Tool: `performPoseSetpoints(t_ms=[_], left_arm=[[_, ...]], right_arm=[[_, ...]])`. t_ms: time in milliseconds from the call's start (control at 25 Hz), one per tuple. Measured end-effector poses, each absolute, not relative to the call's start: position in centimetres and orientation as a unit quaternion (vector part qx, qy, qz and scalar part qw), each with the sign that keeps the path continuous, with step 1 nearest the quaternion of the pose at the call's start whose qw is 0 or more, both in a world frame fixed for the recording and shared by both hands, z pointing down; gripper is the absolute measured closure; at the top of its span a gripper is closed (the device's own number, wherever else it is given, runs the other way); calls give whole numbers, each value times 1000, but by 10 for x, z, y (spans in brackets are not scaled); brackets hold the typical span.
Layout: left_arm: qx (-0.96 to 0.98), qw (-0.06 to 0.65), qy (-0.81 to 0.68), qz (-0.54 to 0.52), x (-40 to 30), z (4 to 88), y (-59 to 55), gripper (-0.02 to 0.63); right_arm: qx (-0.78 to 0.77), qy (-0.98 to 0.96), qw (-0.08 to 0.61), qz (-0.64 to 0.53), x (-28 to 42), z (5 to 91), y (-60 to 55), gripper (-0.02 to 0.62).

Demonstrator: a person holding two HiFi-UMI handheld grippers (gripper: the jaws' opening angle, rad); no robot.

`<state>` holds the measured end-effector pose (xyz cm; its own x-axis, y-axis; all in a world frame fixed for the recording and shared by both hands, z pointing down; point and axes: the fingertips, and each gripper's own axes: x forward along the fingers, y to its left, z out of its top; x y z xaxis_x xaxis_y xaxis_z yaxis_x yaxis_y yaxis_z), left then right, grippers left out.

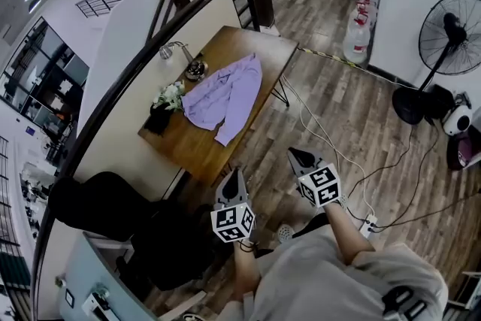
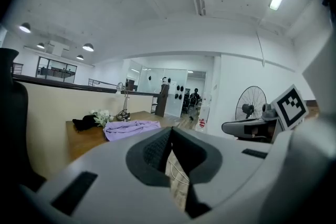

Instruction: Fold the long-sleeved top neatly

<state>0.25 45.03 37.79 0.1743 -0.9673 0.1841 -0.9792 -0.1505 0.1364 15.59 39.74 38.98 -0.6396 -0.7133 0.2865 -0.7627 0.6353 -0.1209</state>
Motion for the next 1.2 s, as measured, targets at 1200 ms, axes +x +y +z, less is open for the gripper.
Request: performPoseSetpoints(t_ms=[1200], left_arm=[[788, 99, -608, -7, 32, 375, 440, 460]], right_arm=[[415, -894, 79, 151, 188, 389, 409, 457]])
